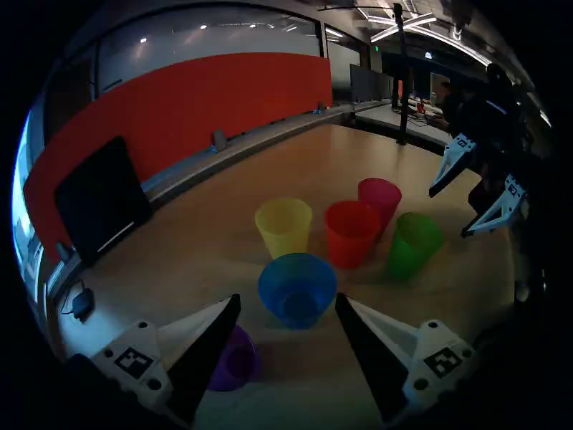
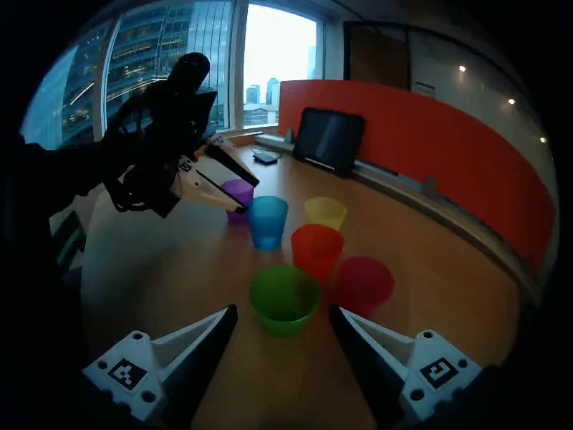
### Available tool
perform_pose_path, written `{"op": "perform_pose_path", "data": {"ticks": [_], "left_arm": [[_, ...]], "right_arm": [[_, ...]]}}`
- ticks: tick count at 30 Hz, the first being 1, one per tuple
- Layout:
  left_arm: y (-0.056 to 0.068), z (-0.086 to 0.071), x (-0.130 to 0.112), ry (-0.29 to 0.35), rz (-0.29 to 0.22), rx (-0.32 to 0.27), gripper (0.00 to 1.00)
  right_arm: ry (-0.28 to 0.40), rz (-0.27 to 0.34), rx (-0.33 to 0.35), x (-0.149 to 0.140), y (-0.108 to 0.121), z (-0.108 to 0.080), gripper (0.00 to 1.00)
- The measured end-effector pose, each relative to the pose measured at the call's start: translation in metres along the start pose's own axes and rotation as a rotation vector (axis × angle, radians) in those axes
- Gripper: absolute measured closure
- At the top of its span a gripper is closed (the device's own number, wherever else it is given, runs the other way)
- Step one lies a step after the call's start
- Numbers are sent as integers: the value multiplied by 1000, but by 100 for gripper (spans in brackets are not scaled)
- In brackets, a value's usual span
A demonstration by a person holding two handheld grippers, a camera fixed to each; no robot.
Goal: Pour water
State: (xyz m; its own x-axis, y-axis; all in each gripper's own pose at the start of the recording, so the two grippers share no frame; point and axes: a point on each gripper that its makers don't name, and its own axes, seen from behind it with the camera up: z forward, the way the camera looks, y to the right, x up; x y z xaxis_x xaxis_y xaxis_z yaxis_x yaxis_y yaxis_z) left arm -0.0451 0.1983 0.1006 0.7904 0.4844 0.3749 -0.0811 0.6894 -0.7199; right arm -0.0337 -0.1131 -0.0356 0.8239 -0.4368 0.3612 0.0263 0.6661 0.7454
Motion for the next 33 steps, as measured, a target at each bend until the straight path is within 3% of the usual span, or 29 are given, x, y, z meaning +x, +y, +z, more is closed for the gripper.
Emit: {"op": "perform_pose_path", "data": {"ticks": [17, 33], "left_arm": [[7, 29, -9, -91, 19, -35, 1], [8, 50, -8, -97, 19, -40, 1]], "right_arm": [[-17, -5, 17, -8, -3, 11, 1], [-18, -2, 21, -8, -1, 15, 0]]}}
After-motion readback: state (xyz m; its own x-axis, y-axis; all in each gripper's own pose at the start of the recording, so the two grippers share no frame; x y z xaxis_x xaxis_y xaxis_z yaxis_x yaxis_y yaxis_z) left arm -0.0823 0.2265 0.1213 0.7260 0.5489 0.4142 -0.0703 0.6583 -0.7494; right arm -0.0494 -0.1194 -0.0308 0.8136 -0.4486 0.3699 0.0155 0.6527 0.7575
